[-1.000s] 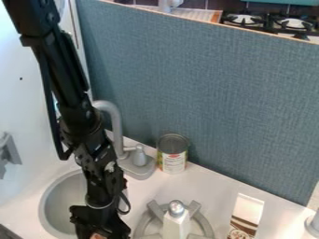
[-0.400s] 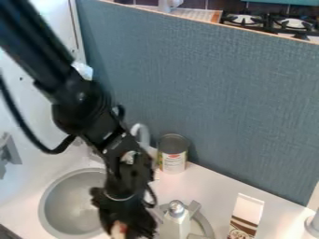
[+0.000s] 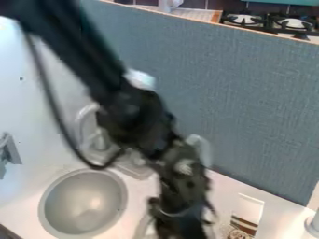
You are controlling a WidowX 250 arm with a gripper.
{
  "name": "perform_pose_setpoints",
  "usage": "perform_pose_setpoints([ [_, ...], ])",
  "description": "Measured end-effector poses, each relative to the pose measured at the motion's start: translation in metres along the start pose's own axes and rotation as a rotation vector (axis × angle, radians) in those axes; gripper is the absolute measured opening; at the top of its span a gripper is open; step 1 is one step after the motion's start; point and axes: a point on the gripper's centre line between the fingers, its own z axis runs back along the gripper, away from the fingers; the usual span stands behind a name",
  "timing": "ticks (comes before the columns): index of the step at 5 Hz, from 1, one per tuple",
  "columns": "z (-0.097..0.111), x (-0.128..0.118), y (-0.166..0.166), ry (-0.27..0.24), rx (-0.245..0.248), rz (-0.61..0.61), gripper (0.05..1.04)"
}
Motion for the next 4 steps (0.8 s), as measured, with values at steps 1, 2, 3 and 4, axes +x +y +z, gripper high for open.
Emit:
perform_pose_setpoints([
  [1, -0.022, 0.010, -0.032, 0.057, -0.035, -0.127, 0.584],
  [2, -0.035, 0.019, -0.049, 0.079, -0.099, -0.251, 0.584],
  [3, -0.036, 0.023, -0.050, 0.090, -0.085, -0.301, 0.584],
  [4, -0.035, 0.022, -0.051, 0.115, 0.003, -0.257, 0.584],
])
